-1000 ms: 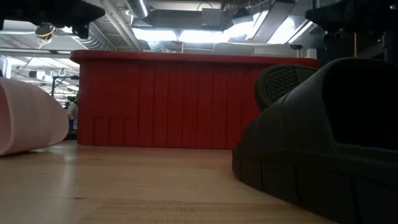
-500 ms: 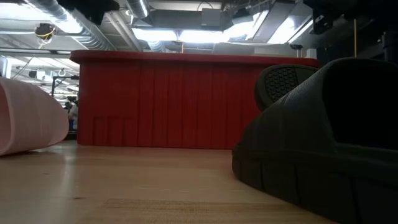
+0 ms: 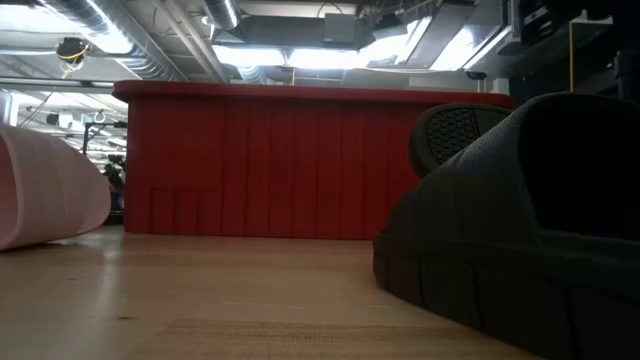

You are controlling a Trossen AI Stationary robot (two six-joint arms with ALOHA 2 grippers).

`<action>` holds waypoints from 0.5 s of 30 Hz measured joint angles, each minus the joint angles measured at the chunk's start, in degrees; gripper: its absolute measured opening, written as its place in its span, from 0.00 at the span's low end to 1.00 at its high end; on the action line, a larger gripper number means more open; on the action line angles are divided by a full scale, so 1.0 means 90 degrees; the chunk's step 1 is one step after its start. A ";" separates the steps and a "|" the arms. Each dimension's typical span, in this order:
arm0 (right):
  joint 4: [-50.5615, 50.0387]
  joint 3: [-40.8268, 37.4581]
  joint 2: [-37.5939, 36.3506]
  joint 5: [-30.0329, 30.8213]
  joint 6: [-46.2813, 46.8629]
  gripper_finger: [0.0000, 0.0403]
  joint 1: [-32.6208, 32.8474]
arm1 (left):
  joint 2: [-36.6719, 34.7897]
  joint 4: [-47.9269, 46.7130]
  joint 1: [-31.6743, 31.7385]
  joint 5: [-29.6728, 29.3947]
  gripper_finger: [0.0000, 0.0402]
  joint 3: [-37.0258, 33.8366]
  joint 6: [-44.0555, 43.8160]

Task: Pick and place slides into bin
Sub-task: Put the bottom pink slides into the red bin

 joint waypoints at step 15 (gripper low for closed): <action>-0.0027 0.0000 0.0122 0.0000 0.0461 0.01 0.0235 | 0.3046 -0.5428 -0.0214 0.1306 0.01 0.3879 -0.3704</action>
